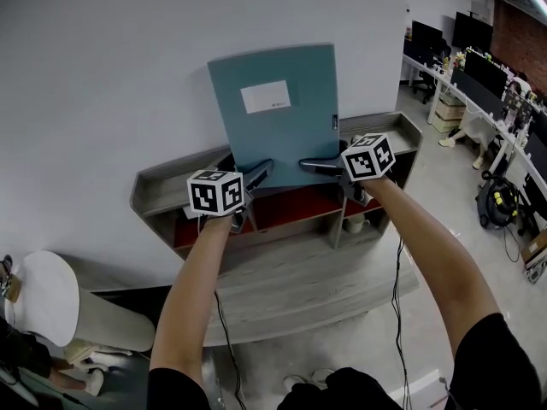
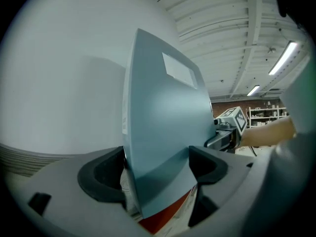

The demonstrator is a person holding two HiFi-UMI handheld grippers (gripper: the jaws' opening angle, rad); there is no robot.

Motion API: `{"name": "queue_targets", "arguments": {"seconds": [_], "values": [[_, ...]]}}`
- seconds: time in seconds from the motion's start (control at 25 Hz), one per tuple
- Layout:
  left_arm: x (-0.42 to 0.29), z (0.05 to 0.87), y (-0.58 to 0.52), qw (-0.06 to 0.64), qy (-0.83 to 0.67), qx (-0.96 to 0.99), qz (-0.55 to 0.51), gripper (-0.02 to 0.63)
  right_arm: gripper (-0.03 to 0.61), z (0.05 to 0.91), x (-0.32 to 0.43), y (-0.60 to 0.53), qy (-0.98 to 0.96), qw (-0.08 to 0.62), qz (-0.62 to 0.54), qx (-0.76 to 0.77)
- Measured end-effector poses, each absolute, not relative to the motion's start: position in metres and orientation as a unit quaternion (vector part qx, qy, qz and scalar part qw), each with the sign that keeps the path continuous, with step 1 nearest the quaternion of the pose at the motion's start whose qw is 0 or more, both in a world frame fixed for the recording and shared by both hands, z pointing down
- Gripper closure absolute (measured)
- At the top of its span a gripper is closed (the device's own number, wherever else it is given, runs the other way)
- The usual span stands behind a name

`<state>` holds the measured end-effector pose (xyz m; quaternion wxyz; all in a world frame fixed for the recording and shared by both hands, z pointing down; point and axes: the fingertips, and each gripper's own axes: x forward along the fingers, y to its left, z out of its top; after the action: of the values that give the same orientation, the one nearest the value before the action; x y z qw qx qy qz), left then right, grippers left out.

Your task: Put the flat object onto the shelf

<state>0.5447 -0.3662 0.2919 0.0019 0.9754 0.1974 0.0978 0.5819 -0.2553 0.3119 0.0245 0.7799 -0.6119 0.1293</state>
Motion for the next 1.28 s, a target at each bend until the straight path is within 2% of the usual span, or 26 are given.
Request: {"name": "queue_targets", "arguments": {"seconds": [0.28,0.48,1.28], "values": [[0.554,0.293,-0.368,-0.016,0.192,0.976,0.1,0.219,0.173,0.316,0.592,-0.258,-0.613,0.035,0.137,0.777],[0.559,0.3,-0.367,-0.04,0.187,0.976,0.104,0.219,0.164,0.324,0.599,-0.258,-0.601,0.082,0.137,0.783],[0.578,0.31,-0.369,0.018,0.149,0.982,0.118,0.219,0.155,0.321,0.619,-0.25,-0.581,0.075,0.151,0.796]]}}
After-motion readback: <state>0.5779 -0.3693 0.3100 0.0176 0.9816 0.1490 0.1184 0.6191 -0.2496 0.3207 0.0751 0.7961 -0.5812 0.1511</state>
